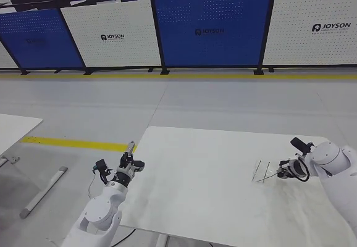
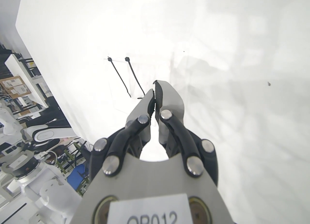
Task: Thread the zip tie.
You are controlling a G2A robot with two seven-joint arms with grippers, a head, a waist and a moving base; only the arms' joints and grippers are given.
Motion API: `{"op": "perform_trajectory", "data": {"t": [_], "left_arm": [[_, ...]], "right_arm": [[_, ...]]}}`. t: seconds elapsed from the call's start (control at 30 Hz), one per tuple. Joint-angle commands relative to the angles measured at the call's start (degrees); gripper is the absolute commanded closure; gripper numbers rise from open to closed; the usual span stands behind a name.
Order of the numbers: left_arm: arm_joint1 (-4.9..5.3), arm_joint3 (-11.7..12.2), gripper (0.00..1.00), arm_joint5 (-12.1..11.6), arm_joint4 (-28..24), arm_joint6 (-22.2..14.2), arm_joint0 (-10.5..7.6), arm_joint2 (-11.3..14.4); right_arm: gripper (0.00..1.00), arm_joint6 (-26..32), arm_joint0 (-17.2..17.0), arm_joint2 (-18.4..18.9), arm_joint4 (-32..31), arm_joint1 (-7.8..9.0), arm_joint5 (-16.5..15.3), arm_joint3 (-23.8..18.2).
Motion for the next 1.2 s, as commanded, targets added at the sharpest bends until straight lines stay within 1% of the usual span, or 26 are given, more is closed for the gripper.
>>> {"op": "perform_trajectory", "data": {"t": [0.0, 0.17, 0.27, 0.4, 0.47, 0.53, 0.6, 1.07, 1.1, 1.17], "left_arm": [[0.00, 0.00, 0.00, 0.00, 0.00, 0.00, 0.00, 0.00], [0.00, 0.00, 0.00, 0.00, 0.00, 0.00, 0.00, 0.00], [0.00, 0.00, 0.00, 0.00, 0.00, 0.00, 0.00, 0.00], [0.00, 0.00, 0.00, 0.00, 0.00, 0.00, 0.00, 0.00], [0.00, 0.00, 0.00, 0.00, 0.00, 0.00, 0.00, 0.00], [0.00, 0.00, 0.00, 0.00, 0.00, 0.00, 0.00, 0.00], [0.00, 0.00, 0.00, 0.00, 0.00, 0.00, 0.00, 0.00], [0.00, 0.00, 0.00, 0.00, 0.00, 0.00, 0.00, 0.00], [0.00, 0.00, 0.00, 0.00, 0.00, 0.00, 0.00, 0.00], [0.00, 0.00, 0.00, 0.00, 0.00, 0.00, 0.00, 0.00]], "right_arm": [[1.00, 0.30, -0.12, 0.12, -0.47, 0.04, 0.00, -0.27], [1.00, 0.79, -0.66, 0.85, -1.54, 0.26, 0.00, -1.56], [1.00, 0.59, -1.48, 2.09, -1.84, 0.63, 0.00, -3.67], [1.00, 0.29, -4.19, 5.13, -1.56, 1.71, 0.00, -8.97], [1.00, 0.87, -6.14, 7.31, -1.23, 2.45, 0.00, -12.32], [1.00, 3.81, -8.01, 9.41, -0.17, 3.18, 0.00, -15.51], [1.00, 5.75, -9.36, 11.82, 1.46, 3.85, 0.00, -17.22], [1.00, 5.75, -9.36, 11.82, 1.46, 3.85, 0.00, -17.22], [1.00, 3.44, -9.91, 11.61, 0.55, 3.84, -0.10, -17.59], [1.00, 0.86, -11.03, 11.39, 0.48, 3.79, -0.31, -18.81]]}}
